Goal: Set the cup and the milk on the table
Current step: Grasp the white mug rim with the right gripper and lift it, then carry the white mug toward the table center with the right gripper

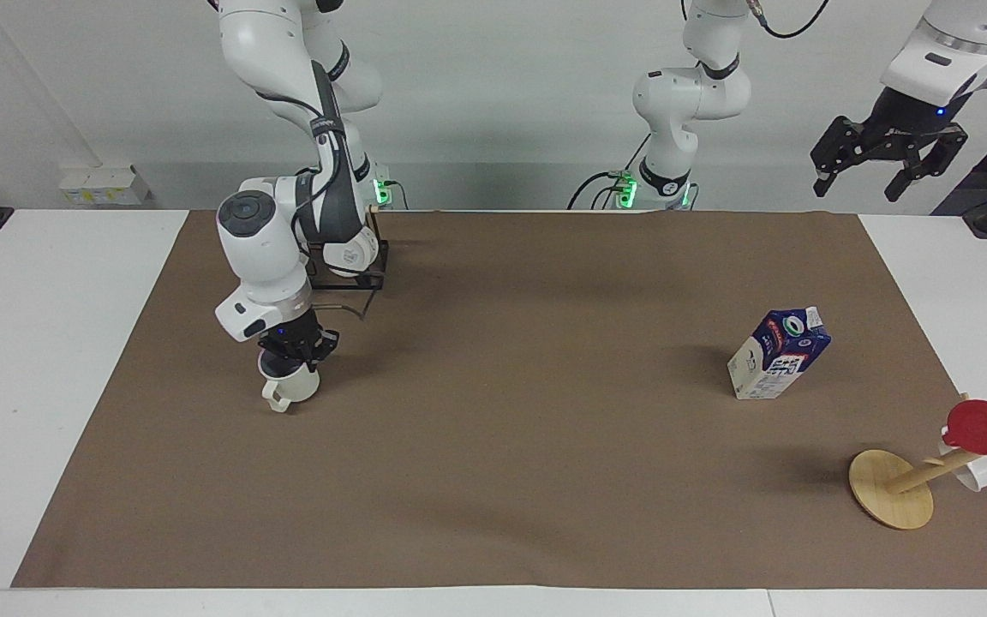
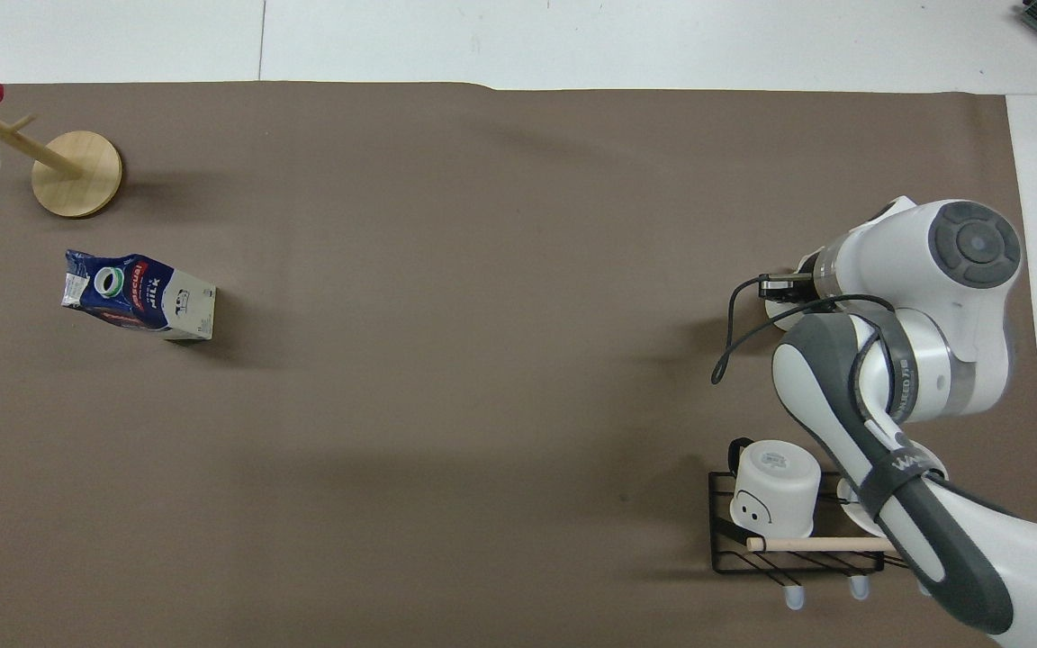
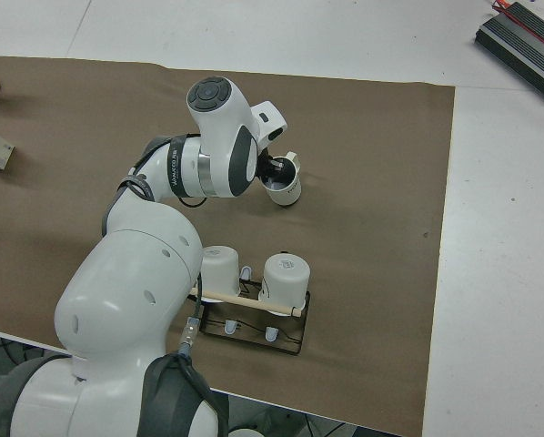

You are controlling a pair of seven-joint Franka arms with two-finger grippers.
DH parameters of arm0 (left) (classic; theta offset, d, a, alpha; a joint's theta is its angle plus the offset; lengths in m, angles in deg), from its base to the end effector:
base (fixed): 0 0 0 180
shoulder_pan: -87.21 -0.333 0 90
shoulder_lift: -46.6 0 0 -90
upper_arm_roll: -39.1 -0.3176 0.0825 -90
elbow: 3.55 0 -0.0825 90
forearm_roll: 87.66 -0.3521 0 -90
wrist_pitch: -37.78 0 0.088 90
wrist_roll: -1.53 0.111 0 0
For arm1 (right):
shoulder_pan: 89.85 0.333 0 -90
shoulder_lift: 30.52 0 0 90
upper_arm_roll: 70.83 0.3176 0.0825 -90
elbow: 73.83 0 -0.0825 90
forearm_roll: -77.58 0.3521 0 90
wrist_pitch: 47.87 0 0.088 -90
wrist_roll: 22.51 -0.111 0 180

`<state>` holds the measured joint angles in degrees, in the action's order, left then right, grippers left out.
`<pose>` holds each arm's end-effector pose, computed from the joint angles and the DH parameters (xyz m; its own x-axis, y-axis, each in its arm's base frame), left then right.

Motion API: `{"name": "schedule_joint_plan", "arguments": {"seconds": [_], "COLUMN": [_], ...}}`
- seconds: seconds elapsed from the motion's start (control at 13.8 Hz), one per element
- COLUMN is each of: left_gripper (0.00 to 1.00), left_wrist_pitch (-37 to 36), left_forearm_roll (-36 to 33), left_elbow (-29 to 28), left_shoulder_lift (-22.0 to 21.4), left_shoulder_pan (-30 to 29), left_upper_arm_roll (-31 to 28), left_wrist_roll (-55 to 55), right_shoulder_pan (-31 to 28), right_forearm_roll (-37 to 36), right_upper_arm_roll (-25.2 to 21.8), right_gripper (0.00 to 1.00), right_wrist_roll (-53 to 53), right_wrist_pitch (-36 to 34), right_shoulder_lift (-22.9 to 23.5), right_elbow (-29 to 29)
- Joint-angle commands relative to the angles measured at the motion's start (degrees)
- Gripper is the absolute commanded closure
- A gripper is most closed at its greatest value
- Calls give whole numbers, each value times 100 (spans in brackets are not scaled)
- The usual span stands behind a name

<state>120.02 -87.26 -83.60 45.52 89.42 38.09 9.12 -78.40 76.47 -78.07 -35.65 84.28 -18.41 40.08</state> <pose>0.5004 -0.0112 0.6946 0.9864 -0.1537 0.0575 -0.1539 -0.9881 -0.0004 0.5781 0.0451 0.3859 0.9839 -0.1371 0.1147 -0.1399 -0.9900 0.0165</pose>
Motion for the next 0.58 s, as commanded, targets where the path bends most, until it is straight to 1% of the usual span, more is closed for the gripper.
{"name": "schedule_joint_plan", "arguments": {"seconds": [0.0, 0.22, 0.36, 0.51], "left_gripper": [0, 0, 0, 0], "left_wrist_pitch": [-7, -15, -15, -24], "left_forearm_roll": [30, 30, 30, 30], "left_elbow": [-177, -186, -186, -195], "left_shoulder_lift": [-164, -164, -164, -164], "left_shoulder_pan": [-1, 8, -1, -1], "left_upper_arm_roll": [5, 5, 5, 5], "left_wrist_roll": [23, 32, 41, 32], "right_shoulder_pan": [-29, 51, 304, 691], "right_forearm_roll": [59, 59, 68, 68], "right_upper_arm_roll": [48, 65, 65, 65], "right_gripper": [100, 100, 100, 100], "right_wrist_roll": [-1133, -1944, -2532, -3156], "right_wrist_pitch": [74, -31, -101, -136], "right_shoulder_lift": [125, 125, 134, 160], "right_elbow": [-368, -632, -720, -817]}}
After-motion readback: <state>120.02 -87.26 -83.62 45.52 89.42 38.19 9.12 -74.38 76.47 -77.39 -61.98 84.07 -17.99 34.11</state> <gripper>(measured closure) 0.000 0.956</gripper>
